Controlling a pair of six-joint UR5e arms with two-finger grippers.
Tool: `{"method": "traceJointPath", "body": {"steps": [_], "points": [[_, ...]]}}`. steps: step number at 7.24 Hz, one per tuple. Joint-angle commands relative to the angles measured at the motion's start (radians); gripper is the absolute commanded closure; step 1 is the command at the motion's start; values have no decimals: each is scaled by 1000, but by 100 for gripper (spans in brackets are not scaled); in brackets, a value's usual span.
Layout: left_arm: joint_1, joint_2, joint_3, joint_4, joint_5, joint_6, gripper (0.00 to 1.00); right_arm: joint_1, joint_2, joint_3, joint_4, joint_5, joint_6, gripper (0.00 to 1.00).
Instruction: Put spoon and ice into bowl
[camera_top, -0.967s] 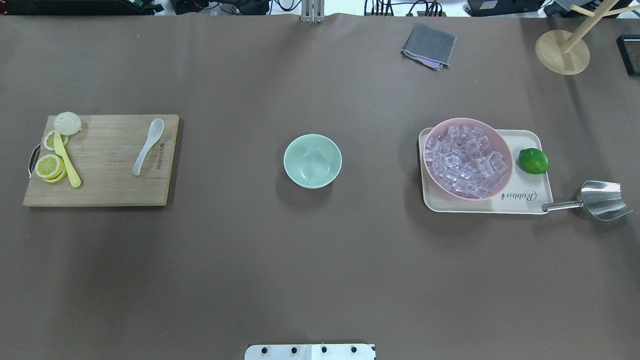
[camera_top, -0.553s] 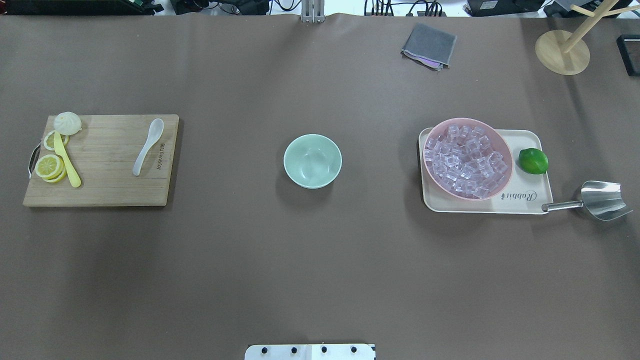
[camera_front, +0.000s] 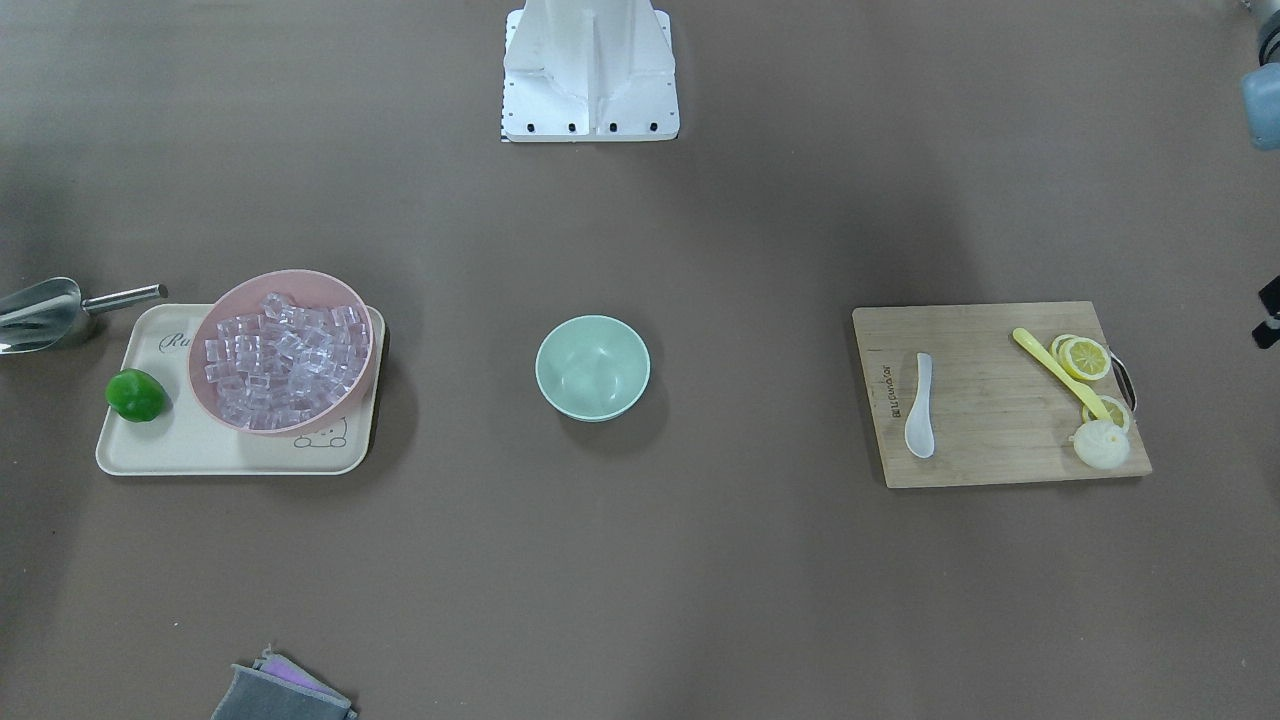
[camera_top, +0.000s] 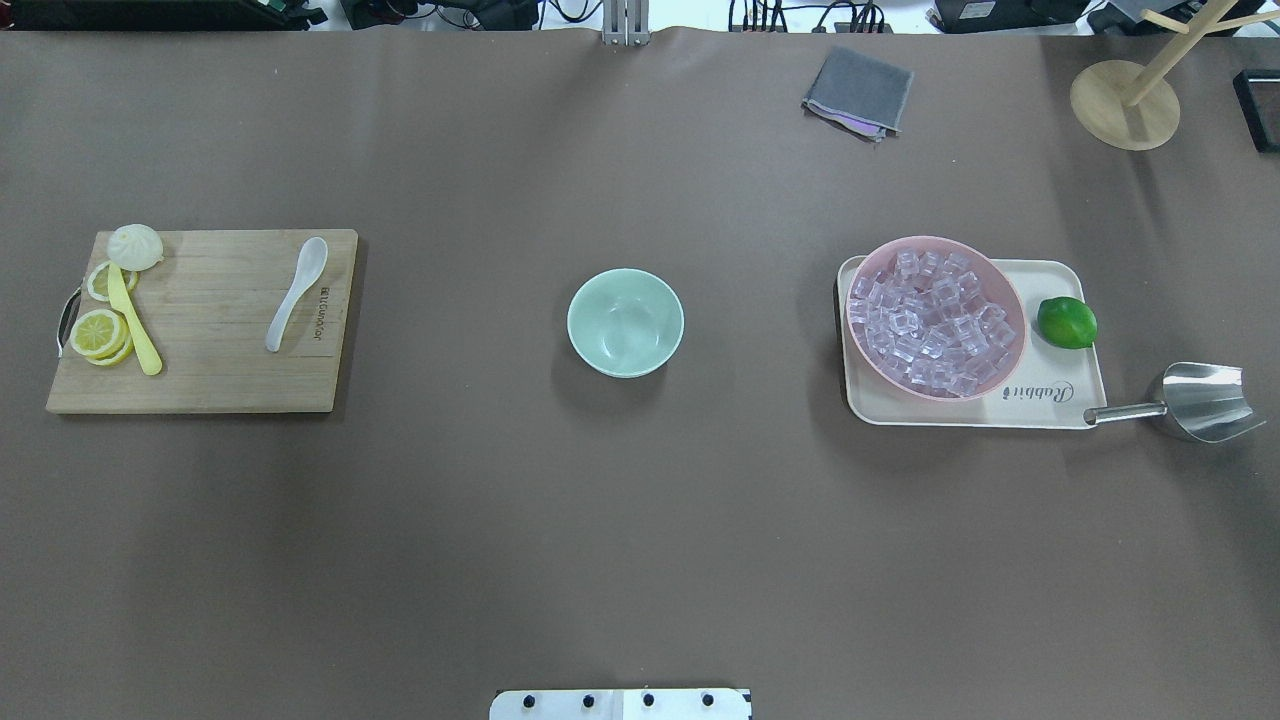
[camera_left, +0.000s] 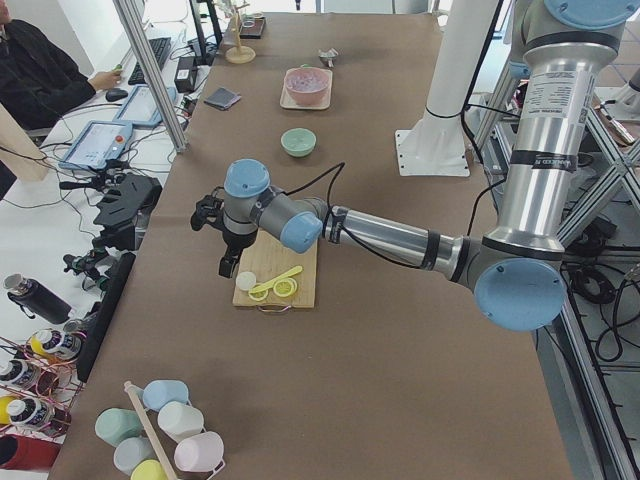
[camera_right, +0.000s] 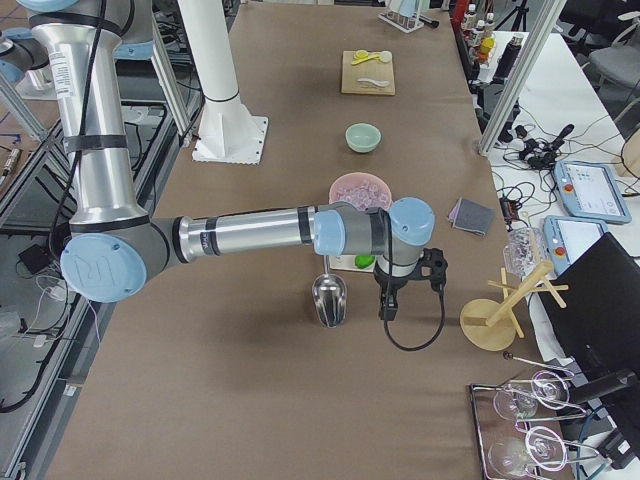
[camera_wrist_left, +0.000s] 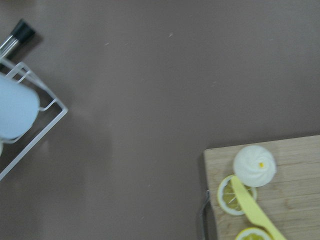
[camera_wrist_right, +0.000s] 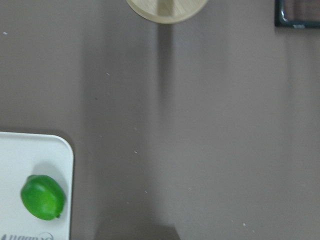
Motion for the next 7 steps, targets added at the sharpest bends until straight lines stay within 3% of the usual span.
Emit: {"method": "traceJointPath", "body": {"steps": [1, 3, 4, 5, 7], "points": [[113, -56, 14, -90, 6, -68, 2, -103, 82, -18, 47, 2, 42, 0], [225, -85, 29, -180, 53, -276, 2, -123, 64, -62, 205, -1, 62, 0], [356, -85, 35, -276, 208, -435, 2, -149, 65, -63, 237, 4, 133, 0], [450, -88, 38, -292, 313, -494, 2, -168, 68, -63, 288, 2, 184, 0], [511, -87, 57, -296, 337, -501, 2, -183, 70, -56, 349, 5, 235, 0]]}}
